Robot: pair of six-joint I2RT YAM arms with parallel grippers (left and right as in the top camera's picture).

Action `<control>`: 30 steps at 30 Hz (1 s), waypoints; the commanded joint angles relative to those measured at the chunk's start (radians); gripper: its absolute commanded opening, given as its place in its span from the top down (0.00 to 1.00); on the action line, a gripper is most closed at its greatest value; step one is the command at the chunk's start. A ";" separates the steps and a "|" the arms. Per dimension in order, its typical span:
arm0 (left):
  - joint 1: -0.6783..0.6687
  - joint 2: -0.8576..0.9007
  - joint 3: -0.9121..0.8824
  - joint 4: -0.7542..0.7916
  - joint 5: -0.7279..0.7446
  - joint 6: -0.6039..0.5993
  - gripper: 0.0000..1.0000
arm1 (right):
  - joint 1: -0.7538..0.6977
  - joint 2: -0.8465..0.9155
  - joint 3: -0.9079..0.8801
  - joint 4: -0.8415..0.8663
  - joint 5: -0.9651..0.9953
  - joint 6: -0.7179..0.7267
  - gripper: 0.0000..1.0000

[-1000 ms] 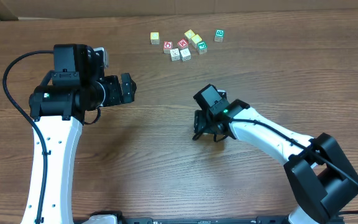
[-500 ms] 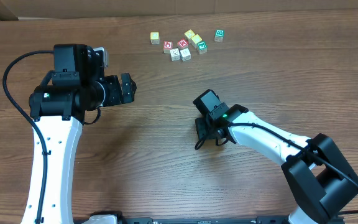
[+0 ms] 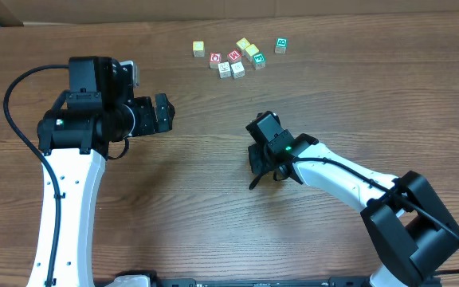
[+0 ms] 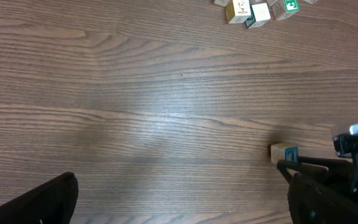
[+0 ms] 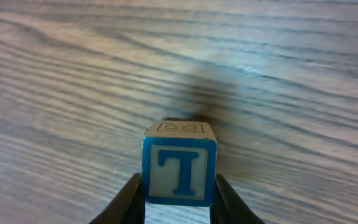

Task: Flip 5 blocks

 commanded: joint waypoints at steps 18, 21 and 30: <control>-0.001 0.002 0.022 0.000 0.001 0.008 0.00 | 0.001 0.001 0.004 0.005 0.053 0.112 0.39; -0.001 0.002 0.022 0.001 0.001 0.008 0.00 | -0.010 0.001 0.072 -0.057 0.053 0.111 0.35; -0.001 0.002 0.022 0.001 0.001 0.008 0.00 | -0.079 0.001 0.207 -0.150 0.039 -0.006 0.29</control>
